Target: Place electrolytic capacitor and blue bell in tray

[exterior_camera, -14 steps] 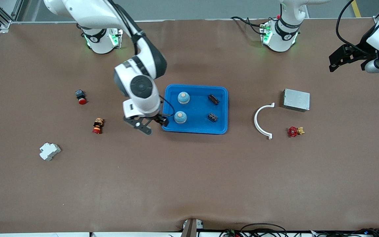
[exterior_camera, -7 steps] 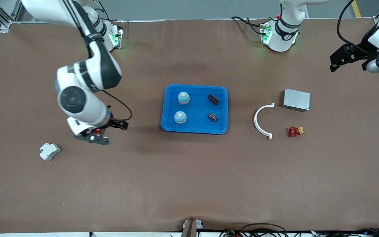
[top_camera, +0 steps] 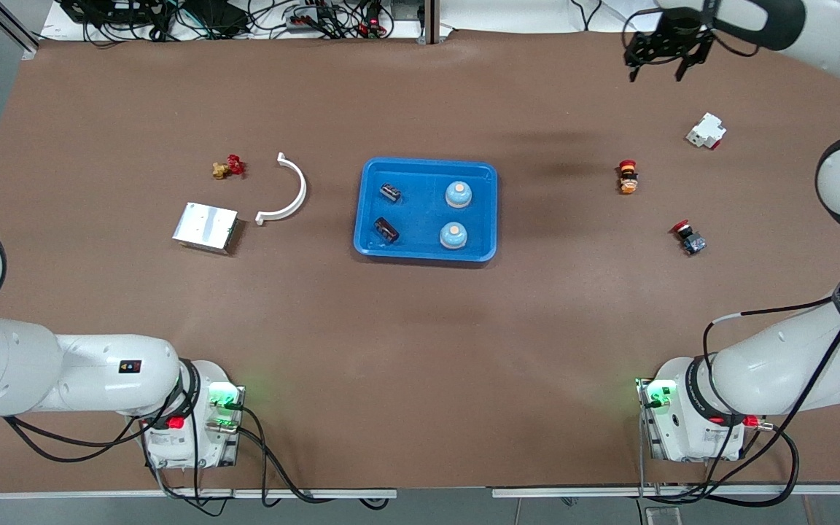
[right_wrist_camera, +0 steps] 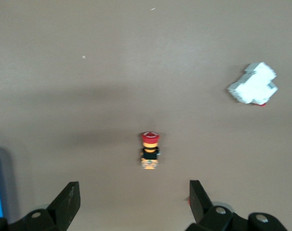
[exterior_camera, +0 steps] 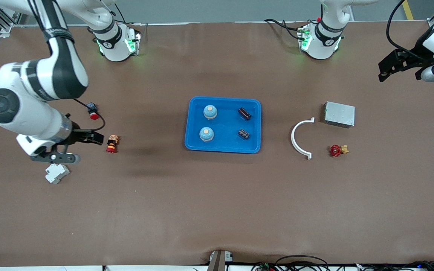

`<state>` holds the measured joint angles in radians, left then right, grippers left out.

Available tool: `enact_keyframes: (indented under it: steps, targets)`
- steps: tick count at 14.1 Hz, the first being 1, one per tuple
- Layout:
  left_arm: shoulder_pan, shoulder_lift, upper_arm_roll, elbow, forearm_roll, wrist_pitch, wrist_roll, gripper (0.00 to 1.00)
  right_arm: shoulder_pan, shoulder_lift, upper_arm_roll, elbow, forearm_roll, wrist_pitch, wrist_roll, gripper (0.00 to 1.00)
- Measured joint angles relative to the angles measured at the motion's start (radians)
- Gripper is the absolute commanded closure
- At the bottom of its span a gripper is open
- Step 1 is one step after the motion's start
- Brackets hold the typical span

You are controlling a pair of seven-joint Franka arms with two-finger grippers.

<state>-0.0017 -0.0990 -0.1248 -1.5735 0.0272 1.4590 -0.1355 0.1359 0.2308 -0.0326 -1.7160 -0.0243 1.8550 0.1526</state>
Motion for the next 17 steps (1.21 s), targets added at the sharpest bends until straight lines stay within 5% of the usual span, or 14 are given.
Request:
enact_keyframes:
  steps: [17]
  targets:
    - [-0.002, -0.001, -0.013, 0.004, 0.0, -0.001, -0.004, 0.0, -0.161, -0.274, 0.005, 0.016, -0.026, -0.183, -0.219, 0.0]
